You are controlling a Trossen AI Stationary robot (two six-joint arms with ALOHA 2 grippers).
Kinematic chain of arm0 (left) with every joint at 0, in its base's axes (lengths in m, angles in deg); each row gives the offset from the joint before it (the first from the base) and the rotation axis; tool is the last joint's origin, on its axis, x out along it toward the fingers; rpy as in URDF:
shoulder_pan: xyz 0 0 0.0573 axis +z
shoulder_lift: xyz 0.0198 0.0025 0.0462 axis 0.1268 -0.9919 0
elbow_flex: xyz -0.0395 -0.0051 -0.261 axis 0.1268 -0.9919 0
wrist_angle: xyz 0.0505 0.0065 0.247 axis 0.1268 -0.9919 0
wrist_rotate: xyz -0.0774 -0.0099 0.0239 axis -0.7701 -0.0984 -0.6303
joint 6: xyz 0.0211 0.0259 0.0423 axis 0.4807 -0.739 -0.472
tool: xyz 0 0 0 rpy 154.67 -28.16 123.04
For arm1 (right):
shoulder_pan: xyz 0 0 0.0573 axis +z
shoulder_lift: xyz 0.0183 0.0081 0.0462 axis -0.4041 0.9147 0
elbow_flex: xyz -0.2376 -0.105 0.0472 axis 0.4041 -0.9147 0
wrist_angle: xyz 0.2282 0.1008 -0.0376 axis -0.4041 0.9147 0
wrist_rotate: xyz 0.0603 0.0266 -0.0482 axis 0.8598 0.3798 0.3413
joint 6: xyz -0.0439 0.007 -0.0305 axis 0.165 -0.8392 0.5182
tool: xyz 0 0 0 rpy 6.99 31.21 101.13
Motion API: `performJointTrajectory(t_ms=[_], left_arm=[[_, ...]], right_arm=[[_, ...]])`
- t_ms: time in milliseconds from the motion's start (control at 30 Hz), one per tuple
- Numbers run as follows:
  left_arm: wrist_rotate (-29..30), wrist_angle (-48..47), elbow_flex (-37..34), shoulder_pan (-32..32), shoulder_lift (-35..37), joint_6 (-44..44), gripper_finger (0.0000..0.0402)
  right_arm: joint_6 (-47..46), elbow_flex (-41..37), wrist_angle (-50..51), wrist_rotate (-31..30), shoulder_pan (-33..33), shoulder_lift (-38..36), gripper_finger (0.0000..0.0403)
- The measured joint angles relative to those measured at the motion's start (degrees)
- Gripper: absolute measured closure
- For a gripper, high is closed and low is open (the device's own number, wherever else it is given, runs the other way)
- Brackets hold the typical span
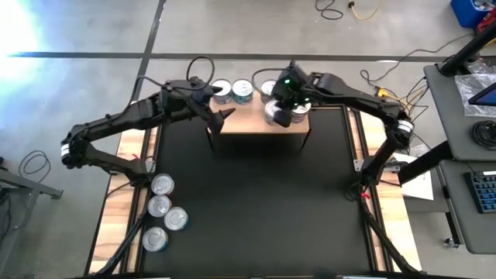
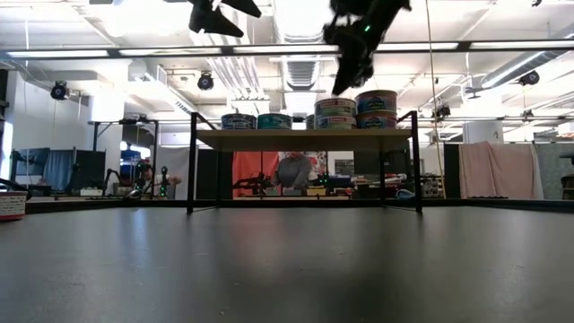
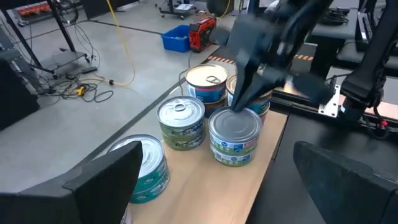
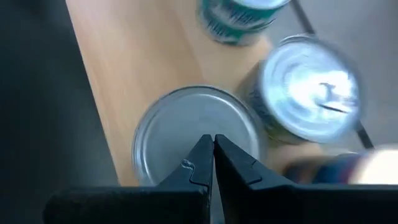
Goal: Stack canned seafood by type on shelf
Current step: Stack the green tuna can on top of the green tuna can, then put the top yellow-blue tuna can on the shelf
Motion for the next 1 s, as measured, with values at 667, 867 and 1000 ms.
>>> performJointTrajectory(t_ms=[667,867,1000], left_arm=[[-0.01,-1.29,-0.31,-1.04,0.06,2.39,0.0002],[-2.52,-5.71,-0.45,-1.98,0.19,3.3,0.0002],[-5.11,-8.82,-0.46,-5.36,0.54,3.62,0.0002]], right_arm=[[-2.31,-1.53,11.8,-2.72,-6.35,-4.57,0.0394],[-2.94,-3.27,11.04,-2.43,-6.03,-4.48,0.0394],[-4.05,-3.33,11.66,-0.9,-4.39,-5.02,0.0394]])
